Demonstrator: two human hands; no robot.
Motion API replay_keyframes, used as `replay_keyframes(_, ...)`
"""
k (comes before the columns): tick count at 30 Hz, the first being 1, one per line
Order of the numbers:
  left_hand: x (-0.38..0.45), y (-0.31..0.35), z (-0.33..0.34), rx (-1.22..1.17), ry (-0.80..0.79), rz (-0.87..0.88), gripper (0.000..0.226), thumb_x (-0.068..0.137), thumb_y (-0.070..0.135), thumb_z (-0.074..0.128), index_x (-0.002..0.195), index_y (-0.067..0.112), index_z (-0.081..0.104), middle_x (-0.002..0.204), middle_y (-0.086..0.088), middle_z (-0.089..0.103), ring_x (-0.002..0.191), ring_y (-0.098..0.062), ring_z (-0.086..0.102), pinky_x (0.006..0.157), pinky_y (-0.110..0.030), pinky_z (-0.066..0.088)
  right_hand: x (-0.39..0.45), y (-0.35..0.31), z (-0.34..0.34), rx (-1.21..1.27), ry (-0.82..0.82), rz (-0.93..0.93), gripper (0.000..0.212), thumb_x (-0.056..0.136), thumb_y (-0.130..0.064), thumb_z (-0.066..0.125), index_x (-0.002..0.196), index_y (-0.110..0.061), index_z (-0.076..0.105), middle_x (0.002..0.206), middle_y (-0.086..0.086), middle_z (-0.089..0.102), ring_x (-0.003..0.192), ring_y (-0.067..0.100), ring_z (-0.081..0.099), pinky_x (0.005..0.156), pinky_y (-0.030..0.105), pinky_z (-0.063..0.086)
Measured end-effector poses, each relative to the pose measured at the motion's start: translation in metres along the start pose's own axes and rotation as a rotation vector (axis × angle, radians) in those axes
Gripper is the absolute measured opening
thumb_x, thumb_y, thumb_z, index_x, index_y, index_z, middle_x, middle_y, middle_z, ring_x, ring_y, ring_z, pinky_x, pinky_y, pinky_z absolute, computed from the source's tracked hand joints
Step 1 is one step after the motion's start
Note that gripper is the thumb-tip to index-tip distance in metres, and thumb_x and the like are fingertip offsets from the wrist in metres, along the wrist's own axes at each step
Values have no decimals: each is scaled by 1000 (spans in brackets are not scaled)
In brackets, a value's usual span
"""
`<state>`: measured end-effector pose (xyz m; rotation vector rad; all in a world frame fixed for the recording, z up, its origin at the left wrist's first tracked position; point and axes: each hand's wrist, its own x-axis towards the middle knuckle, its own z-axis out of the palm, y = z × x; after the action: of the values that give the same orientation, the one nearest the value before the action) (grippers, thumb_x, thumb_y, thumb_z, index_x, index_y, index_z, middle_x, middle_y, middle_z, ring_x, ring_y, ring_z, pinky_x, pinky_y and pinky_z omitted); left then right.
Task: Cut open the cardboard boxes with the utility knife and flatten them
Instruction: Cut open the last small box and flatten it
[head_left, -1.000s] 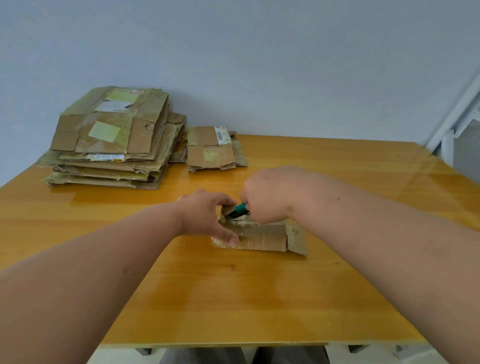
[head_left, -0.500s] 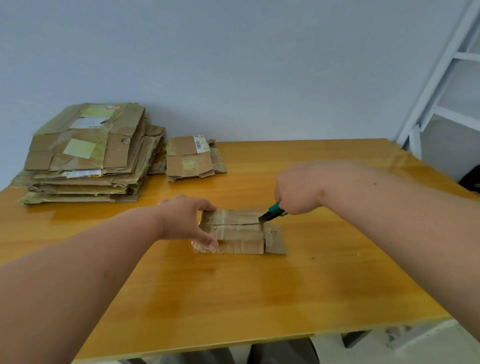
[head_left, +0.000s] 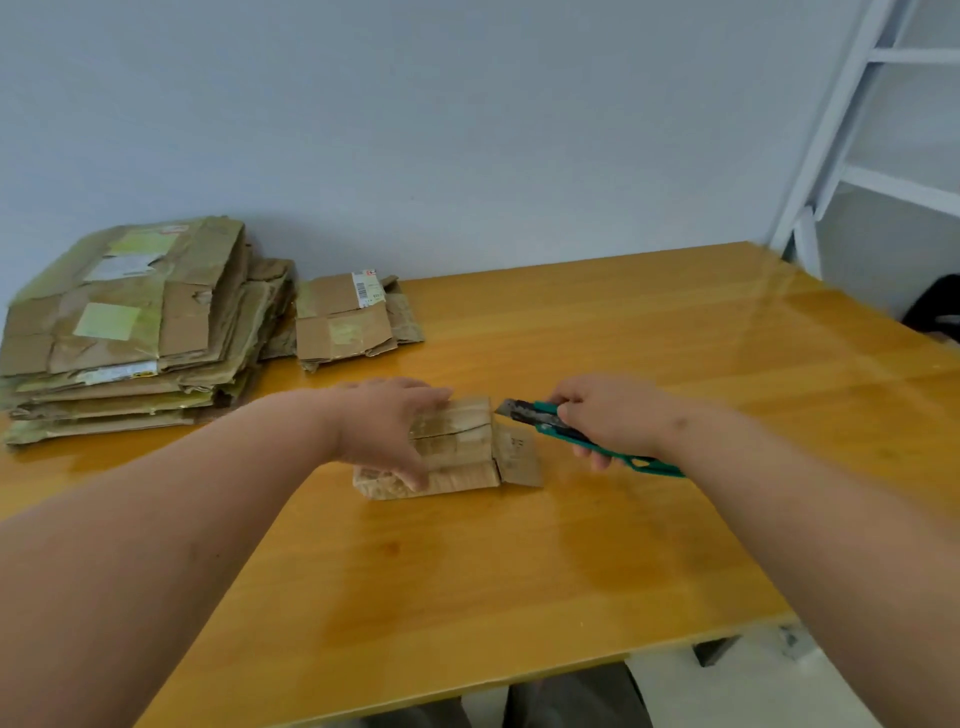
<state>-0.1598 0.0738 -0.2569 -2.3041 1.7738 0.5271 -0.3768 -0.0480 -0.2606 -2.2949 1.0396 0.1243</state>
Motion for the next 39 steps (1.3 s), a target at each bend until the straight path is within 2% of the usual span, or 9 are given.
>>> replay_keyframes(3,6,13,9,-86,30,43,110,68,67,73,154,34,13,156,9,26,140,-17,28,113,-35,22,5,4,16,200,-9,5,33,105,-19,29,129,-32,48,83,7,68,57,15,63,56,26,51)
replay_keyframes(9,9,13,17,-126,101,62,105,64,66,75,151,36,24,148,11,39,132,-15,39,102,-27,31,10,14,26,334,4,12,40,105,-16,30,137,-31,49,90,10,65,57,17,62,53,26,49)
replay_keyframes(17,11,12,19,-99,113,69,105,63,71,71,151,38,23,140,14,44,123,-12,43,93,-24,33,13,6,23,335,2,-7,41,104,-13,30,133,-29,53,86,10,64,56,17,60,52,26,47)
replay_keyframes(21,11,12,21,-108,133,72,105,64,70,72,151,36,25,142,14,44,125,-12,43,95,-24,34,14,4,22,328,38,34,42,103,-12,30,135,-30,52,88,11,65,56,17,59,47,22,46)
replay_keyframes(26,10,12,21,-113,132,70,107,62,71,72,151,36,24,141,15,45,123,-12,44,96,-25,35,12,5,25,357,29,53,43,103,-11,31,135,-28,53,88,12,65,60,20,60,50,25,46)
replay_keyframes(33,11,12,19,-95,105,58,111,61,73,70,152,36,20,145,13,41,128,-14,42,99,-28,34,14,4,33,378,43,36,43,100,-10,35,133,-27,56,78,9,64,48,14,57,41,20,43)
replay_keyframes(36,11,13,18,-78,95,56,112,62,74,69,153,37,17,149,13,37,132,-15,39,102,-29,33,10,4,36,322,74,-23,35,93,-18,43,120,-25,64,71,6,62,46,15,56,50,23,45)
replay_keyframes(39,12,13,17,-68,83,56,112,63,74,68,154,36,14,150,12,36,133,-16,38,104,-29,33,5,7,35,281,58,-65,31,92,-22,48,117,-20,67,70,5,59,47,17,56,58,29,46)
